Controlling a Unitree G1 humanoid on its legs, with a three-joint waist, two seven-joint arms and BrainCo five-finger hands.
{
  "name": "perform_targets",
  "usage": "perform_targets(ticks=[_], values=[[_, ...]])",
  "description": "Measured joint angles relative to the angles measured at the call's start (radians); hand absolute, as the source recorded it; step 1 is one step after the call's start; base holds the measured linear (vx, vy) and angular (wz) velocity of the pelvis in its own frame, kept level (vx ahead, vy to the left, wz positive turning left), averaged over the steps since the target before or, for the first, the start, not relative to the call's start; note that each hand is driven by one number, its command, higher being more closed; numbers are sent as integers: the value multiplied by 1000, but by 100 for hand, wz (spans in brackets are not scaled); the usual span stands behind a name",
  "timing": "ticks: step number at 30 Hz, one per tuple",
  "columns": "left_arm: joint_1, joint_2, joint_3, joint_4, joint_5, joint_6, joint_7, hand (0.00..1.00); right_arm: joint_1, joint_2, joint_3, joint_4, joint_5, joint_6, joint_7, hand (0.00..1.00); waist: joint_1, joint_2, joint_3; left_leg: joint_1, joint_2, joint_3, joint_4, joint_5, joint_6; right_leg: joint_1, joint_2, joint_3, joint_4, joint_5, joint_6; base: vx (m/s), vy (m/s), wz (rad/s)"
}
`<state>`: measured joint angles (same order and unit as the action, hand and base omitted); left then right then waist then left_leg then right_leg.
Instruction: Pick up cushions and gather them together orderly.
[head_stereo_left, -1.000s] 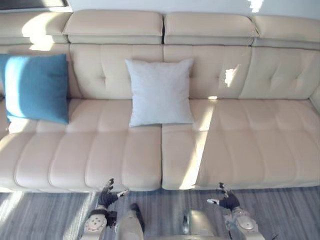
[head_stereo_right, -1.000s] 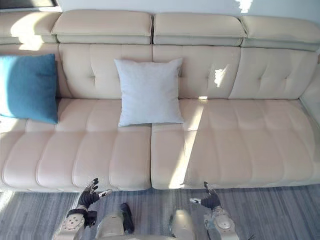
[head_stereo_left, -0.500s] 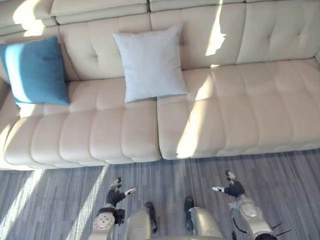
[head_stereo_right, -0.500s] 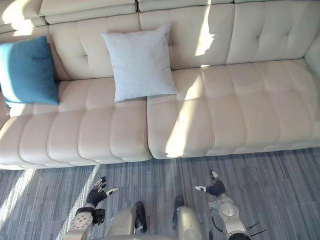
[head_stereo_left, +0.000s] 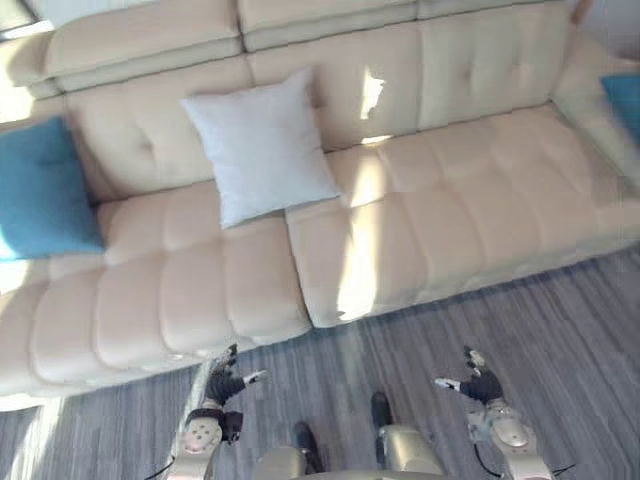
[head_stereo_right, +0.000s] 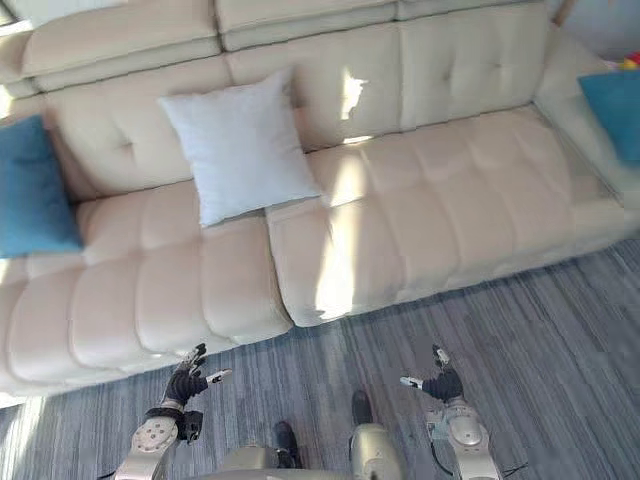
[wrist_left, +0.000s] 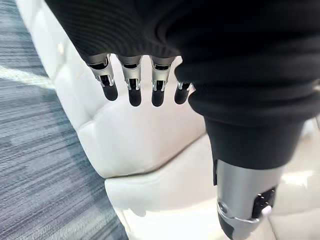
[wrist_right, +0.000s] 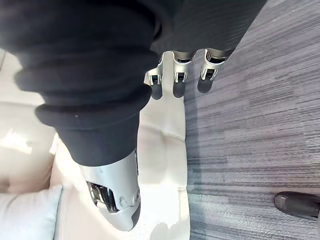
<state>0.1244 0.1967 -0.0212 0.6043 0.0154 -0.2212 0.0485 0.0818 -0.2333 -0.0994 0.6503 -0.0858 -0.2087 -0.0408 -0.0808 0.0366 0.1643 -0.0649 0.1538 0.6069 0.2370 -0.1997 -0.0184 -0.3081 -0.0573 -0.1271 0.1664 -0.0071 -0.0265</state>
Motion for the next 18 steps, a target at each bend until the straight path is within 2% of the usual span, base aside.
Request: perform_targets(ticks=[1, 3, 4, 5, 6, 7, 9, 10, 11, 12, 13, 14, 15, 16, 18], values=[[-7, 2, -18, -13, 0, 0, 0, 0, -9, 4, 4, 1, 1, 1, 1, 0, -9, 3, 1, 23, 22, 81, 14, -18, -11, -10, -62, -209, 47, -33, -48, -18, 33, -186], [-8, 3, -22, -17, 0, 0, -1, 0, -17, 6, 24, 2, 0, 0, 1, 0, -11, 0, 0, 67, 48, 190, 27, -40, -32, -3, -135, -441, 110, -69, -103, 52, -30, -191], [-9, 4, -23, -17, -1, 0, -1, 0, -24, 10, 29, 3, 0, 0, 1, 0, -12, -3, -2, 94, 58, 257, 33, -50, -44, 7, -171, -555, 145, -78, -116, 112, -122, -245], [-10, 8, -25, -17, -1, 1, -2, 0, -32, 11, 28, 4, 0, 0, 0, 0, -10, -6, -5, 127, 67, 334, 46, -64, -64, 17, -198, -647, 178, -74, -112, 155, -169, -235], [-17, 12, -29, -15, -1, 3, -3, 0, -37, 10, 24, 4, 0, 0, -1, 0, -13, -4, -3, 145, 71, 366, 57, -75, -82, 5, -192, -640, 191, -70, -91, 163, -184, -222], [-31, 15, -41, -13, -1, 10, -5, 0, -34, 8, 14, 4, -1, 1, -2, 0, -18, 0, -2, 162, 82, 385, 79, -79, -89, -17, -165, -577, 214, -81, -78, 196, -208, -181], [-82, 4, -54, -11, -3, 18, -7, 0, -7, -2, 1, 4, -1, 14, -1, 0, -22, 4, -2, 180, 173, 382, 273, -82, -93, -30, -105, -471, 247, -120, -79, 259, -213, -185], [-88, -10, -55, -11, -6, 16, -6, 0, -10, -14, 2, 4, -1, 21, -2, 0, -12, 21, -6, 161, 262, 334, 462, -57, -51, -21, -54, -401, 245, -142, -88, 259, -135, -180], [-86, -15, -56, -10, -8, 15, -3, 0, -17, -19, 3, 5, 0, 22, -5, 0, -11, 30, -4, 145, 298, 281, 553, -37, -11, -9, -25, -364, 238, -151, -97, 279, -61, -232], [-82, -26, -68, -5, -17, 16, -2, 0, -44, -29, 26, 14, 3, 23, -20, 0, -10, 38, -1, 56, 284, 80, 695, -75, -43, 15, 24, -275, 217, -153, -103, 220, -11, -184], [-80, -33, -74, -5, -25, 16, 0, 0, -52, -32, 30, 18, 5, 23, -24, 0, -10, 38, 1, 17, 255, 5, 721, -89, -57, 28, 32, -245, 207, -153, -103, 260, 16, -210], [-71, -49, -86, -8, -29, 16, 0, 0, -55, -32, 37, 25, 7, 23, -28, 0, 10, 37, 0, -34, 200, -92, 709, -105, -60, 59, 40, -191, 185, -152, -105, 248, 65, -174], [-51, -61, -91, -18, -45, 13, 2, 0, -55, -32, 52, 29, 7, 23, -31, 0, 36, 31, 3, -77, 158, -141, 662, -113, -46, 88, 45, -130, 164, -159, -94, 264, 87, -166], [-42, -65, -91, -21, -46, 12, 3, 0, -55, -31, 63, 29, 7, 23, -32, 0, 43, 30, 5, -108, 143, -167, 636, -114, -44, 104, 46, -114, 149, -159, -93, 294, 121, -134], [-11, -67, -89, -35, -46, 12, 15, 0, -55, -22, 93, 30, 7, 23, -35, 0, 57, 39, 10, -241, 74, -307, 485, -106, -56, 166, 39, -65, 88, -166, -81, 340, 182, -92]])
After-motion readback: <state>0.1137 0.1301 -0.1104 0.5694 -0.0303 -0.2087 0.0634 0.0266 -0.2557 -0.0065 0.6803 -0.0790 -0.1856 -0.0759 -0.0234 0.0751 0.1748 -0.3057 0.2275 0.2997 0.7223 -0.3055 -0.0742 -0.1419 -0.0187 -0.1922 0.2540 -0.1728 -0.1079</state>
